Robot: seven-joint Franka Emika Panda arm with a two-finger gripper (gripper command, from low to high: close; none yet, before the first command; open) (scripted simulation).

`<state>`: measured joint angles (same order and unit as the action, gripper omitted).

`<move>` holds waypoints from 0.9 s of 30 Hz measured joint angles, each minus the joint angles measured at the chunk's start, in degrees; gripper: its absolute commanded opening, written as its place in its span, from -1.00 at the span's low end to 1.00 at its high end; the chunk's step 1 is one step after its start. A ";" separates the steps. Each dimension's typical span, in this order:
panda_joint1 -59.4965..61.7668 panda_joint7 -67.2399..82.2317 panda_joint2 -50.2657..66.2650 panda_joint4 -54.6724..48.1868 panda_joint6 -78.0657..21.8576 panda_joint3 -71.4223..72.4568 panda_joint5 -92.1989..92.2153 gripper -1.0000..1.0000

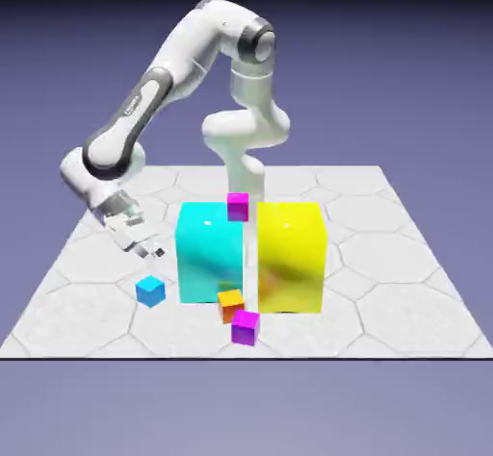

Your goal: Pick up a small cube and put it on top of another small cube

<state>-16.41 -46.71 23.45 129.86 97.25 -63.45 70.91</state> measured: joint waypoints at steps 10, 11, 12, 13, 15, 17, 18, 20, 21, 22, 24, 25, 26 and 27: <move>0.47 -8.35 20.18 1.77 -12.74 -8.53 14.19 0.00; 1.31 -10.10 22.26 3.63 -12.13 -7.56 14.19 0.00; 2.16 -11.84 24.33 5.50 -11.51 -6.59 14.18 0.00; 2.80 -13.18 25.92 6.92 -11.04 -5.84 14.18 0.00; 2.94 -12.90 26.87 6.75 -10.27 -3.77 16.16 0.00; 3.21 -12.32 28.77 6.38 -8.73 0.38 20.13 0.00; 3.34 -12.04 29.72 6.20 -7.95 2.46 22.12 0.00; 3.36 -12.00 29.86 6.17 -7.84 2.75 22.41 -1.00; 3.36 -12.00 29.85 6.17 -7.83 2.76 22.47 -1.00; 3.23 -12.28 28.91 6.36 -8.60 0.69 20.52 -1.00; 2.96 -12.86 27.01 6.72 -10.14 -3.46 16.57 -1.00; 2.82 -13.15 26.06 6.90 -10.91 -5.54 14.58 -1.00; 1.67 -11.67 25.98 5.87 -11.07 -4.06 14.41 -1.00; 2.10 -10.70 25.48 4.18 -10.90 -2.58 12.06 -1.00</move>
<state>-14.32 -57.41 48.94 134.04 86.36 -66.03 82.96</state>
